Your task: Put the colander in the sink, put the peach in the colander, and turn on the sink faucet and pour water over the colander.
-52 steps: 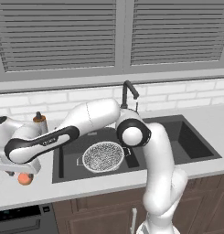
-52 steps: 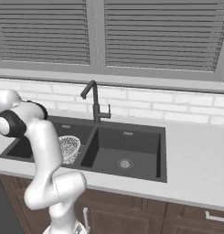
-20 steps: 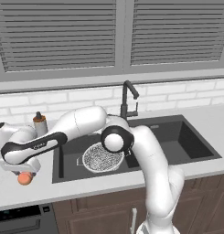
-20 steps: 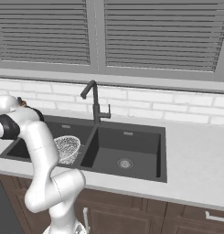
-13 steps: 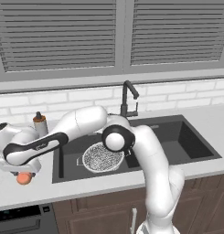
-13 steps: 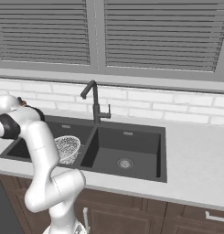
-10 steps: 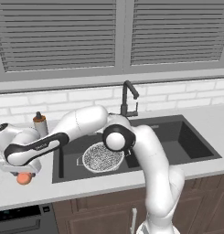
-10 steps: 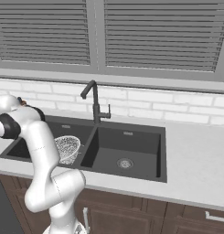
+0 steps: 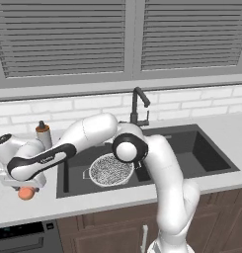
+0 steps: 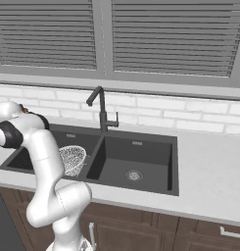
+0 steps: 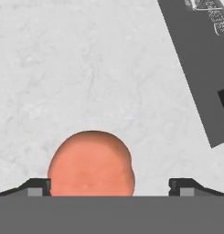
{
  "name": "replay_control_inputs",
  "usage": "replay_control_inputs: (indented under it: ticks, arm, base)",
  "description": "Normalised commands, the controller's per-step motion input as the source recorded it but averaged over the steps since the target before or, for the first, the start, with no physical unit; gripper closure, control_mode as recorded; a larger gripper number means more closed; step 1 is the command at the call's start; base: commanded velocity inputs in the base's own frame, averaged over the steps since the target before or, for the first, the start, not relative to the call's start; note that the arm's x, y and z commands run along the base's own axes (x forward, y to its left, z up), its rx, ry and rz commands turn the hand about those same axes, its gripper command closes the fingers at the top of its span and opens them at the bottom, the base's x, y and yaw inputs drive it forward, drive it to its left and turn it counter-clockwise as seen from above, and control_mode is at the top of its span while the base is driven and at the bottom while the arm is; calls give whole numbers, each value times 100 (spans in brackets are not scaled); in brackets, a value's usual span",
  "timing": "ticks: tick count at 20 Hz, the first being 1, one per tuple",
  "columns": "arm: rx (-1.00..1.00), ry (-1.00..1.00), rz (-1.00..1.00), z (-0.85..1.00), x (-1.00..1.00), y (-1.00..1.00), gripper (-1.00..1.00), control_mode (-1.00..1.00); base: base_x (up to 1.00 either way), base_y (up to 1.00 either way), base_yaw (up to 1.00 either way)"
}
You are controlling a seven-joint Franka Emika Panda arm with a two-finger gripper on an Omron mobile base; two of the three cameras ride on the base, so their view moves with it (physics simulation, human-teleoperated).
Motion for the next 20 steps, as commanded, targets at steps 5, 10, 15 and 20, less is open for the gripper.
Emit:
replay_control_inputs:
  ticks: [5, 10, 15, 20]
  arm:
    - [1, 0, 5, -60, 0, -3, -100, -100]
    - [4, 0, 6, -80, 0, 0, -100, -100]
    - [4, -2, 3, -42, 0, 0, 100, -100]
    - [3, -10, 0, 18, 0, -21, 100, -100]
  base:
    - [0, 0, 0]
    - [0, 0, 0]
    - [0, 0, 0]
    - [0, 0, 0]
